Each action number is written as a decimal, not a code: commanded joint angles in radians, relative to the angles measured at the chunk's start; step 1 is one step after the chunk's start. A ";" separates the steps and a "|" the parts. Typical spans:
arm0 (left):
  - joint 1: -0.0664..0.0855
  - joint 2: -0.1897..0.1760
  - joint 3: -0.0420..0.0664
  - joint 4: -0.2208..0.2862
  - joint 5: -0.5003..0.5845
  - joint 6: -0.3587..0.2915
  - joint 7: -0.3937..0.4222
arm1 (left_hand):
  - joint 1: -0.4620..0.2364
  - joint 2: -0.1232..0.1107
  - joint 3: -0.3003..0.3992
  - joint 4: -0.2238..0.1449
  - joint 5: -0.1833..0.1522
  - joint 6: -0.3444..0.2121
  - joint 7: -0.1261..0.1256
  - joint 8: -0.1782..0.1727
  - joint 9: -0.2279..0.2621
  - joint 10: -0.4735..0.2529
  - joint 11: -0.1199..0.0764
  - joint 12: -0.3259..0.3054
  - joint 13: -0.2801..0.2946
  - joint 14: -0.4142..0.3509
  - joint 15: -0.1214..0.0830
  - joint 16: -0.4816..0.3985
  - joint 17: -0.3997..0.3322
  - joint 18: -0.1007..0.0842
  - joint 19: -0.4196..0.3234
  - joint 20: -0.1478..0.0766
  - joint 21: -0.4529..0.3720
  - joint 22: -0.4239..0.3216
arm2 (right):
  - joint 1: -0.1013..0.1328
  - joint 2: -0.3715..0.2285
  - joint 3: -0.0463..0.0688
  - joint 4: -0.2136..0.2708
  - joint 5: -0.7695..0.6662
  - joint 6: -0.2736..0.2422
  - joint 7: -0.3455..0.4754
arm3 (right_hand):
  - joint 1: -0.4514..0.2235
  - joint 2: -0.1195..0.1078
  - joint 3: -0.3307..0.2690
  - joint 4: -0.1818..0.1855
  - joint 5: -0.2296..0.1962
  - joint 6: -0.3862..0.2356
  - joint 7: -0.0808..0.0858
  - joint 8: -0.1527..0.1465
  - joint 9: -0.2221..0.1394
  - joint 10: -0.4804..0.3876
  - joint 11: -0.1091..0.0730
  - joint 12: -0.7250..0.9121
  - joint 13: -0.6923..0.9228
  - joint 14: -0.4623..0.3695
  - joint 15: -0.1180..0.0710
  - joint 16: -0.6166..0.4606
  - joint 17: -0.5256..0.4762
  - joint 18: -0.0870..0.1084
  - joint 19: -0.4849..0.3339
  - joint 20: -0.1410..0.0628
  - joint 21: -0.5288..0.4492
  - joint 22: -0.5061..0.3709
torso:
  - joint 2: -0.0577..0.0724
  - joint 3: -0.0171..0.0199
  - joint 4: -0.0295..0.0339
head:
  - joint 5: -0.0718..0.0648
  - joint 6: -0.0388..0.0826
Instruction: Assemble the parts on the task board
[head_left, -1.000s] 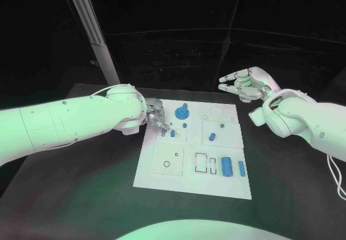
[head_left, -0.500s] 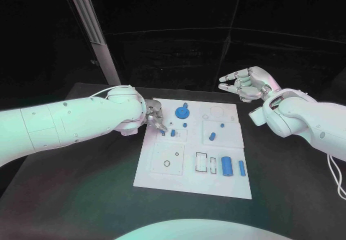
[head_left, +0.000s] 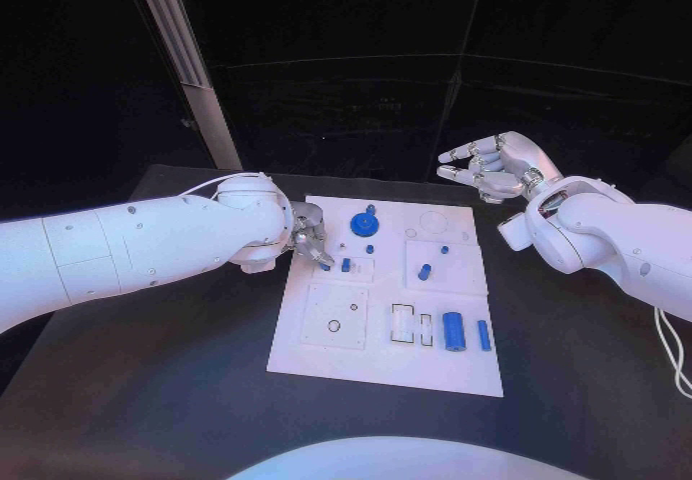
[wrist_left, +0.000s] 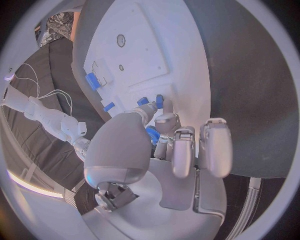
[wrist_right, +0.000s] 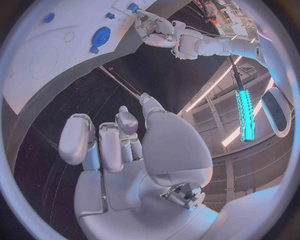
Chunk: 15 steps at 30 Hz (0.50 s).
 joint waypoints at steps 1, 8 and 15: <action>-0.001 -0.001 -0.004 0.001 -0.008 0.026 -0.009 | 0.009 -0.004 0.133 -0.125 0.003 0.008 0.001 0.003 0.001 0.009 0.000 0.007 0.001 0.106 0.003 0.003 0.263 -0.002 0.036 0.005 0.003 0.072 | 0.002 -0.001 0.001 0.002 0.004 0.005 0.011 | 0.002 0.008 -0.004 0.001 0.002 -0.001 -0.004 0.005 0.001 -0.004 0.000 -0.005 -0.001 0.044 0.001 -0.006 -0.002 0.010 -0.005 0.001 -0.006 -0.001 | 0.000 -0.0004 0.0007 | 0.000 0.001; -0.002 0.002 -0.006 0.000 -0.004 0.029 -0.009 | 0.009 -0.004 0.133 -0.125 0.003 0.008 0.001 0.003 0.001 0.009 0.000 0.007 0.001 0.106 0.003 0.003 0.263 -0.002 0.036 0.005 0.003 0.072 | 0.002 -0.001 0.001 0.003 0.004 0.006 0.012 | 0.002 0.008 -0.004 0.001 0.002 -0.001 -0.004 0.005 0.001 -0.004 0.000 -0.005 -0.001 0.044 0.001 -0.006 -0.002 0.010 -0.005 0.001 -0.006 -0.001 | 0.000 0.0000 0.0002 | 0.001 0.001; -0.002 0.007 -0.009 -0.006 0.015 0.024 -0.008 | 0.003 -0.003 0.139 -0.123 0.004 0.010 0.001 0.004 0.001 0.011 0.000 0.008 0.003 0.106 0.002 0.003 0.263 -0.001 0.036 0.005 0.001 0.071 | 0.002 -0.001 0.001 0.003 0.004 0.006 0.012 | 0.002 0.008 -0.004 0.001 0.002 -0.001 -0.004 0.005 0.001 -0.004 0.000 -0.005 -0.001 0.044 0.001 -0.006 -0.002 0.010 -0.005 0.001 -0.006 -0.001 | 0.000 -0.0001 0.0001 | -0.001 0.000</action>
